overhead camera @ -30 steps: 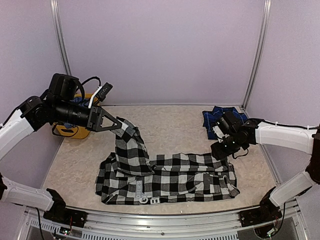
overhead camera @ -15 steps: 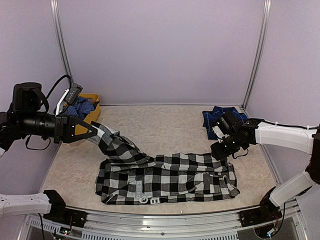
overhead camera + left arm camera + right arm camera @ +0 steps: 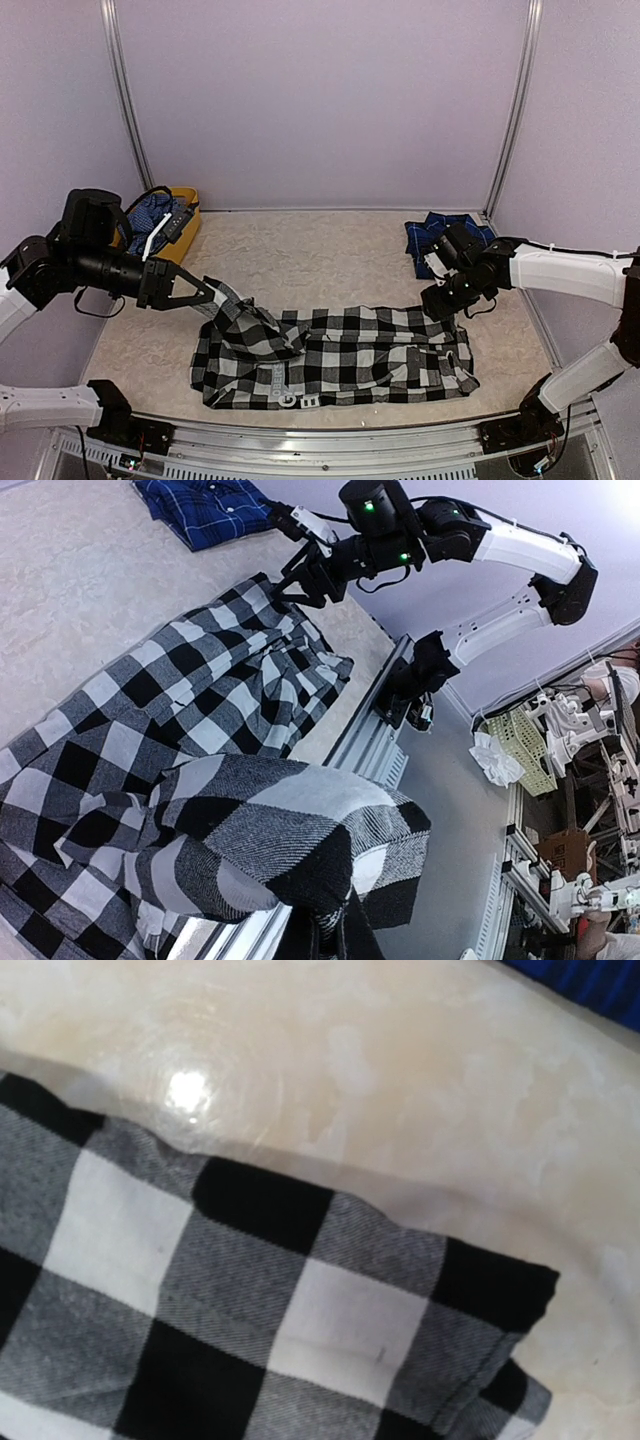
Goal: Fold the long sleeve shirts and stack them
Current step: Fold the 1/3-folded shirt at the center of the board.
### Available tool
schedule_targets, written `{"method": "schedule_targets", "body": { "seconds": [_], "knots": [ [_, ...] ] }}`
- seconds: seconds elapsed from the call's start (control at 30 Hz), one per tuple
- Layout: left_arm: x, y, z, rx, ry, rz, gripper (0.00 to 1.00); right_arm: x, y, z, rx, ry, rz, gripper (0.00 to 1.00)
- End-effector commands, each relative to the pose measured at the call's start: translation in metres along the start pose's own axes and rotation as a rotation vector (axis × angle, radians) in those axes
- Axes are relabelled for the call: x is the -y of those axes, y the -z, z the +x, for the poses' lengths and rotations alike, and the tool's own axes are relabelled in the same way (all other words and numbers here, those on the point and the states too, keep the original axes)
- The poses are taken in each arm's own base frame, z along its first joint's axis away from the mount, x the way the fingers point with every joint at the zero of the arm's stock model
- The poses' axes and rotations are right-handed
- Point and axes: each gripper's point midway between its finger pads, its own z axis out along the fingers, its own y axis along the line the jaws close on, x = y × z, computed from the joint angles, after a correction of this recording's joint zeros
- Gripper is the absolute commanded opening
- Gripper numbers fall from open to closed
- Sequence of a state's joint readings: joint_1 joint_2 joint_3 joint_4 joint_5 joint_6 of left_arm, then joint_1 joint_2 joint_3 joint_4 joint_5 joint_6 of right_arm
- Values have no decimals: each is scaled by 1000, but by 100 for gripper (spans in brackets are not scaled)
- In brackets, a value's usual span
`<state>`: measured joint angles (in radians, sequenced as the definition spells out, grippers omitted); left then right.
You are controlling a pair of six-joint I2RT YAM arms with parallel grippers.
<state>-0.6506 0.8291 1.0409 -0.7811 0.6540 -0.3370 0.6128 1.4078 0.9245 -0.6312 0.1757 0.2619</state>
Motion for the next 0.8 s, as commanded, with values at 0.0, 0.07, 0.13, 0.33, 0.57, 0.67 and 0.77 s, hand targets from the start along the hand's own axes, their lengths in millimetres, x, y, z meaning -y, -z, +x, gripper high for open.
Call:
{"method": "schedule_targets", "body": {
  "seconds": [0.0, 0.07, 0.13, 0.33, 0.57, 0.67, 0.77],
  "knots": [
    [-13, -20, -17, 18, 13, -11, 1, -6, 3, -2, 18, 21, -29, 60],
    [-21, -31, -24, 15, 26, -21, 2, -11, 8, -6, 43, 30, -62, 60],
    [-33, -47, -32, 6, 45, -28, 2, -18, 14, -10, 68, 43, -111, 61],
    [-57, -87, -45, -40, 82, 10, 2, -60, 46, -24, 189, 141, -316, 64],
    [-84, -129, -42, -106, 162, 60, 4, -129, 100, -42, 383, 301, -533, 71],
    [-91, -147, -38, -119, 214, 82, 5, -150, 110, -46, 442, 354, -543, 72],
    [-92, -166, -30, -150, 232, 98, 7, -154, 110, -46, 456, 372, -514, 73]
  ]
}}
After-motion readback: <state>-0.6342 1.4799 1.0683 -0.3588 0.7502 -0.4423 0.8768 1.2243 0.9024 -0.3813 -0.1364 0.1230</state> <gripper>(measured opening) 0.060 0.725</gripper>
